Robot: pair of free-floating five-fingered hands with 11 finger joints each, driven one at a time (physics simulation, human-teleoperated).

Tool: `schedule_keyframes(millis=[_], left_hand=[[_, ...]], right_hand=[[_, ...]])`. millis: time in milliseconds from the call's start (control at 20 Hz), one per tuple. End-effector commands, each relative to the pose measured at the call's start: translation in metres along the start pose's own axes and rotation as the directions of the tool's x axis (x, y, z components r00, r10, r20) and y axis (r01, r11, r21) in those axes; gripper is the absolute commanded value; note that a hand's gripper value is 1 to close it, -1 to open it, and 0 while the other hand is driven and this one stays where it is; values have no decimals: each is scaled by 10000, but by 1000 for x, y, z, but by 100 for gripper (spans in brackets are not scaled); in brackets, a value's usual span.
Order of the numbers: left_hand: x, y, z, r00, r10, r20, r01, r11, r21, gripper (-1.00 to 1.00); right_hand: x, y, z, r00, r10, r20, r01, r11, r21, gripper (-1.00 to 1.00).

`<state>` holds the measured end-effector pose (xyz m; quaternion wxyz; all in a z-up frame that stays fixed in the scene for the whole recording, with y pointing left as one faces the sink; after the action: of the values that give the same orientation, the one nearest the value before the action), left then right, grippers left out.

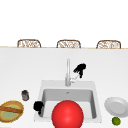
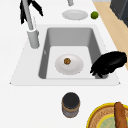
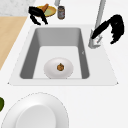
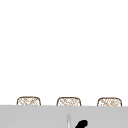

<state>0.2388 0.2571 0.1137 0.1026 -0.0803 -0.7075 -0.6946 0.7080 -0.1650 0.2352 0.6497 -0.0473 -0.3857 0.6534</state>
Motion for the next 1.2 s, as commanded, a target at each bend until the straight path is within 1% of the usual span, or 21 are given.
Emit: schedule_keyframes(millis=[0,300,400,500,600,750,900,1100,1150], left_hand=[[0,0,0,10000,0,0,0,10000,0,0],[0,0,0,10000,0,0,0,10000,0,0],[0,0,0,10000,0,0,0,10000,0,0],[0,0,0,10000,0,0,0,10000,0,0],[0,0,0,10000,0,0,0,10000,0,0],[0,0,0,10000,0,0,0,10000,0,0],[0,0,0,10000,0,0,0,10000,0,0],[0,0,0,10000,0,0,0,10000,0,0],[0,0,0,10000,0,0,0,10000,0,0]], right_hand=[[-7,3,7,9971,245,-721,-244,9997,22,-100],[-13,4,15,9897,503,-1344,-506,9987,9,-100],[-14,8,19,9875,495,-1496,-511,9987,-70,-100],[-15,12,21,9882,504,-1444,-516,9987,-46,-100],[-17,17,26,9877,477,-1487,-513,9985,-204,-100],[-19,25,33,9861,392,-1615,-420,9990,-135,-100],[-23,39,46,9860,281,-1641,-326,9992,-246,-100],[-24,62,67,9873,334,-1556,-415,9979,-496,-100],[-23,69,72,9879,492,-1470,-585,9965,-596,-100]])
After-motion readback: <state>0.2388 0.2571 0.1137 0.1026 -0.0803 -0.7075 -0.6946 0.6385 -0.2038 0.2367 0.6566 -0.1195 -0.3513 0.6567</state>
